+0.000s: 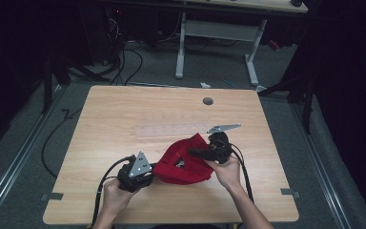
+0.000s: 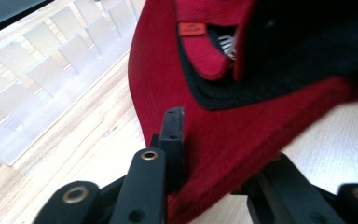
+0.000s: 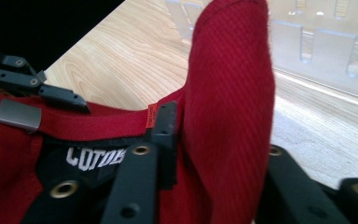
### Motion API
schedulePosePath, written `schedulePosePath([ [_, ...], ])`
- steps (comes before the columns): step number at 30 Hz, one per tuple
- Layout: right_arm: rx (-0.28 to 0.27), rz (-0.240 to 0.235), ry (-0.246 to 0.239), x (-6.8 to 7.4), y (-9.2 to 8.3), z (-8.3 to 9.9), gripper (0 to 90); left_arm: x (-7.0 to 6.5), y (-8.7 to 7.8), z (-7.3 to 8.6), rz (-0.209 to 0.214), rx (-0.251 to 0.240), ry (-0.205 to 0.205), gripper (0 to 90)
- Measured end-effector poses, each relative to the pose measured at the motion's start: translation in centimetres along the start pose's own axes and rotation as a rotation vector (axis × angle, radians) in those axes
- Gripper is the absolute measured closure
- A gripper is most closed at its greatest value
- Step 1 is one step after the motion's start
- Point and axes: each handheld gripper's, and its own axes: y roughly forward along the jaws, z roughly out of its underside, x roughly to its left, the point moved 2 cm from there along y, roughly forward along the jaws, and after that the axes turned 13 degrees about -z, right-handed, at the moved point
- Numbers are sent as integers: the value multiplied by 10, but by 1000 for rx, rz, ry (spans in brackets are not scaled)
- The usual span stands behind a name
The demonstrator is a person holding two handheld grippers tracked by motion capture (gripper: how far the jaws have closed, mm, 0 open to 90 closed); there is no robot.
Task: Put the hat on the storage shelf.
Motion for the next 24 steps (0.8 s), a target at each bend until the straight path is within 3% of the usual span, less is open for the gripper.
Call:
schedulePosePath([
  [6,-3,5,1,-2,2,0,627,-4,-3,4,7,15,47,794],
  [12,-77,18,20,-8,-9,-3,529,-7,-3,6,28,32,78,840],
  [16,-161,22,36,-15,-25,-6,479,-11,-3,4,40,26,82,854],
  [18,-173,24,40,-16,-27,-6,472,-11,-3,3,35,27,88,855],
  [21,-214,34,48,-18,-39,-6,453,-7,-7,-3,33,14,50,857],
  [22,-256,31,49,-21,-48,-5,432,-6,-9,-4,34,7,50,857],
  [24,-263,32,49,-21,-50,-5,427,-5,-11,-5,37,7,49,857],
])
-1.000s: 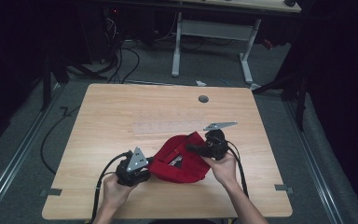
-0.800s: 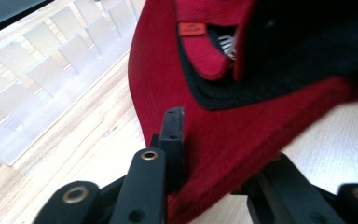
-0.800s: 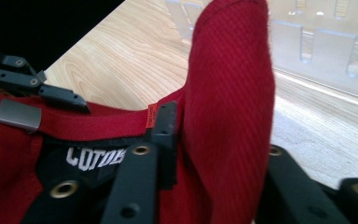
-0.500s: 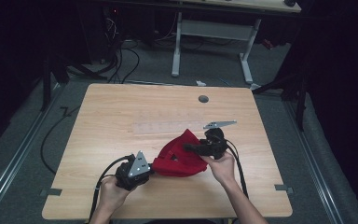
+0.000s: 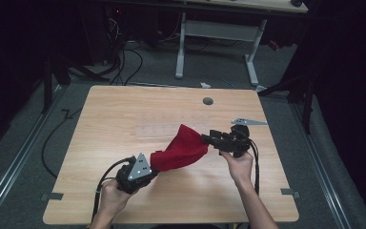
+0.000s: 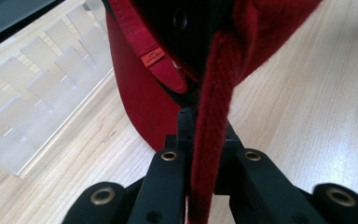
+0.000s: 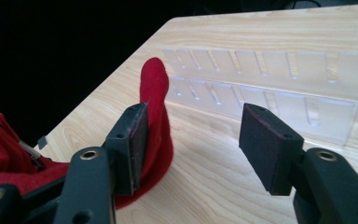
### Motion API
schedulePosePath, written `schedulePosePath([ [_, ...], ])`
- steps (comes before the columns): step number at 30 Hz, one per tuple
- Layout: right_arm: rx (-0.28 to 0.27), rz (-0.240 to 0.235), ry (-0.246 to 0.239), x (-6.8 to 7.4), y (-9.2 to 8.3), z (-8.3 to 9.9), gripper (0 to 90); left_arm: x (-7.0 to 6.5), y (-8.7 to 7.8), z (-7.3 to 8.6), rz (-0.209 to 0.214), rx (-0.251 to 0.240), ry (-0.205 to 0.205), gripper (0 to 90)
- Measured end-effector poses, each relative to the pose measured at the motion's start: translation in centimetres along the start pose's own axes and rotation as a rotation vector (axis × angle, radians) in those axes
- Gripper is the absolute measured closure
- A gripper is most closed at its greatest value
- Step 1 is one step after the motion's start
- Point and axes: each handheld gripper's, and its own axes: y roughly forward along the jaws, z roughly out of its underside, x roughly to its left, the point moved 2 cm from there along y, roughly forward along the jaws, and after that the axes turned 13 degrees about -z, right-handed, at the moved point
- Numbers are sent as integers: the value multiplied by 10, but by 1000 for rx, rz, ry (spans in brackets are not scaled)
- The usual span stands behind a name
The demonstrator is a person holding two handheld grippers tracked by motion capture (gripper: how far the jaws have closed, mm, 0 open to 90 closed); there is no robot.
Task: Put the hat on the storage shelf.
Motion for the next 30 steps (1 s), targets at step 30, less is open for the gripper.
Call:
schedulePosePath([
  [30,182,347,-10,-55,9,83,375,37,-5,-15,-68,-56,-160,855],
])
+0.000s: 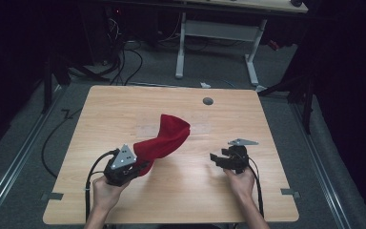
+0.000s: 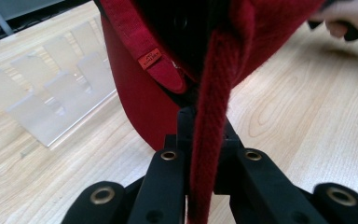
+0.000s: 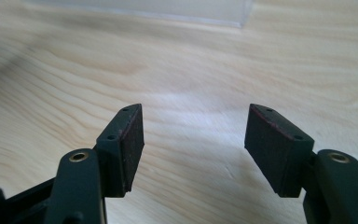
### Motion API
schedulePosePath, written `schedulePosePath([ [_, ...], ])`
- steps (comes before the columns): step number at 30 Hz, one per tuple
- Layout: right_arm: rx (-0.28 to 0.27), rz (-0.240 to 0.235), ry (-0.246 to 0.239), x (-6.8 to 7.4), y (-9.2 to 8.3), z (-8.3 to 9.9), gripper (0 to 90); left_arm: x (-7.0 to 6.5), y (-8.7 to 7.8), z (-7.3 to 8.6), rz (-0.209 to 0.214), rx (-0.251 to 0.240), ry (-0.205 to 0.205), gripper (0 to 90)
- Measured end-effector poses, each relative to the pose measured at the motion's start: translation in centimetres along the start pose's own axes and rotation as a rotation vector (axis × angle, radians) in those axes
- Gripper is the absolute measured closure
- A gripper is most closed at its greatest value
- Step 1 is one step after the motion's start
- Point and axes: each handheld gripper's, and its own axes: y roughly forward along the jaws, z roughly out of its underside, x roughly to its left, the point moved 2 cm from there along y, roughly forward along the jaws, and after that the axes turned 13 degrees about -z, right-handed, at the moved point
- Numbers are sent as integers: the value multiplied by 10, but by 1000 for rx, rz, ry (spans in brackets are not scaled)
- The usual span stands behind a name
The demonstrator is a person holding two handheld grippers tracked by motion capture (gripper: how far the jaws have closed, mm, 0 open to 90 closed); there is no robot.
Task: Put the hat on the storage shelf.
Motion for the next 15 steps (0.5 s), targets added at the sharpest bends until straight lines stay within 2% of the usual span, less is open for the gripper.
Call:
schedulePosePath([
  [4,34,66,-30,-3,10,9,369,5,0,-4,-5,-2,-8,855],
  [7,18,113,-71,-1,12,13,363,8,1,-8,-6,-7,-28,855],
  [9,20,147,-122,2,15,15,352,10,1,-11,-12,-12,-33,855],
  [12,23,141,-129,4,15,15,353,12,1,-16,-23,-31,-58,855],
  [15,25,136,-131,4,16,15,335,16,0,-22,-22,-49,-101,854],
])
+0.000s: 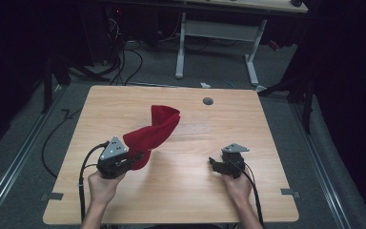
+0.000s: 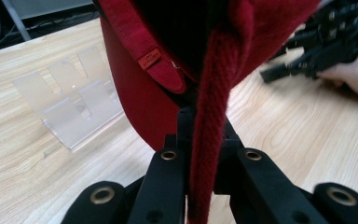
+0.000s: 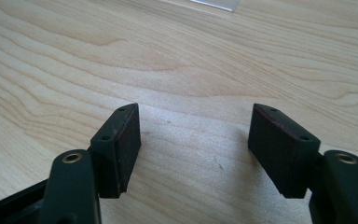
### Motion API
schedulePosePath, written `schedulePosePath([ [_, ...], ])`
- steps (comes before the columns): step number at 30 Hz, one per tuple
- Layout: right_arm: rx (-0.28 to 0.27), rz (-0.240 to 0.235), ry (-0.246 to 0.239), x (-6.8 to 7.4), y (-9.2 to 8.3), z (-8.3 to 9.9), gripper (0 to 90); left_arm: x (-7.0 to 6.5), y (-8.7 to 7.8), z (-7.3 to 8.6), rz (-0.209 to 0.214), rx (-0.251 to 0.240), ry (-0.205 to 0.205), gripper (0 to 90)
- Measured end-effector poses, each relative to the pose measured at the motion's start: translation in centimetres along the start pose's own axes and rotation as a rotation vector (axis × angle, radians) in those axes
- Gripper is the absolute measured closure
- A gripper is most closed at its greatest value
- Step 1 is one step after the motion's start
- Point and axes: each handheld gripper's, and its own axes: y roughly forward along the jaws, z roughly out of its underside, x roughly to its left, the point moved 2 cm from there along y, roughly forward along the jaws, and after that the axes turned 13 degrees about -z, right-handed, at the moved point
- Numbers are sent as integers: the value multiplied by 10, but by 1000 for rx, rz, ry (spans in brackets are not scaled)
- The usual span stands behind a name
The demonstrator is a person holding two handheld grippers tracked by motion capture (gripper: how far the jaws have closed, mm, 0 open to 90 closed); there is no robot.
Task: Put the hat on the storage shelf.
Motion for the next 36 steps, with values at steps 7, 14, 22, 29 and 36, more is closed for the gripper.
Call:
schedulePosePath([
  [7,5,-6,-8,1,0,1,318,6,8,-18,14,-29,-72,854],
  [14,5,-5,-9,1,0,1,317,10,11,-33,19,-70,-118,854],
  [22,4,-6,-9,1,0,1,317,21,15,-53,-9,-112,-155,854],
  [29,3,-7,-6,1,0,1,316,29,26,-64,-33,-143,-164,854],
  [36,3,-8,-9,1,0,1,315,30,42,-70,-49,-166,-169,855],
])
